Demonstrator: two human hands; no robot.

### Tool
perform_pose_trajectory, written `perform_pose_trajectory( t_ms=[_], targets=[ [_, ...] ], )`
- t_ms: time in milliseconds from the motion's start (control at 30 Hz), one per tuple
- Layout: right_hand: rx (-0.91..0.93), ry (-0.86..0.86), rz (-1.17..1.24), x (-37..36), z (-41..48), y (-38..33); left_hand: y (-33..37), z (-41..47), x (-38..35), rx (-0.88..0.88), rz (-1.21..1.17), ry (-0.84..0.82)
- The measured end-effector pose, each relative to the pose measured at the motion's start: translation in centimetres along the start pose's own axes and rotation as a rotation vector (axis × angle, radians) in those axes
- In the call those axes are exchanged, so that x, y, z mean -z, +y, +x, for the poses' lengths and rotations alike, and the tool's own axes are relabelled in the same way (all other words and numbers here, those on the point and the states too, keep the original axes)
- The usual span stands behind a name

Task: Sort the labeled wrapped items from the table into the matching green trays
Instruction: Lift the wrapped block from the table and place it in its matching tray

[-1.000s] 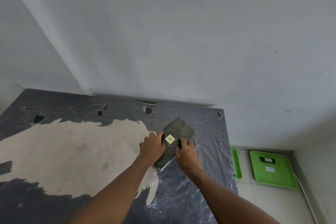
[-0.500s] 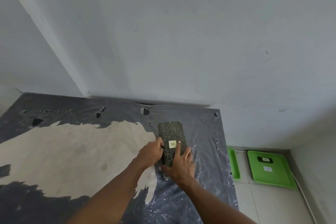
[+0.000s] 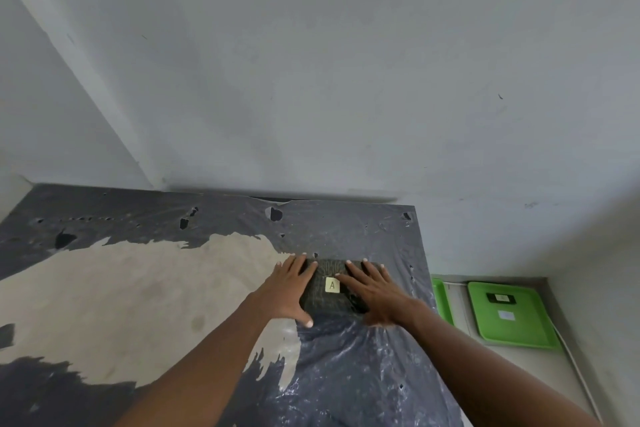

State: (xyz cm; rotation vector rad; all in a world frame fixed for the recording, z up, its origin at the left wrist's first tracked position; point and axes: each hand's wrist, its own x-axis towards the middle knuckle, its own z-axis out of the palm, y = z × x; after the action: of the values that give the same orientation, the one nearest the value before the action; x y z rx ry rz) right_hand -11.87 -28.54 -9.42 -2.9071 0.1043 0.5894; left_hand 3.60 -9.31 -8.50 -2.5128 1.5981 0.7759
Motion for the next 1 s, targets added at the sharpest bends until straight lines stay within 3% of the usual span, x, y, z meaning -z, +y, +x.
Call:
perform_pose_trajectory(
  t_ms=[600,767,1000],
  targets=[
    [-0.29,0.214,0.269,-0.9,-5.6,0.9,3.4,3.2,0.0,-0.079,0.233,0.177],
    [-0.292,0.242,0.262,-0.6,-8.7,5.0,8.0,4.1,0.7,-0.102,0.235,0.246],
    [-0.258,0.327,0.261,-1.4,-16.5,14.5,20.2,7.5,0.9,-0.05,0.197,0.295]
  ],
)
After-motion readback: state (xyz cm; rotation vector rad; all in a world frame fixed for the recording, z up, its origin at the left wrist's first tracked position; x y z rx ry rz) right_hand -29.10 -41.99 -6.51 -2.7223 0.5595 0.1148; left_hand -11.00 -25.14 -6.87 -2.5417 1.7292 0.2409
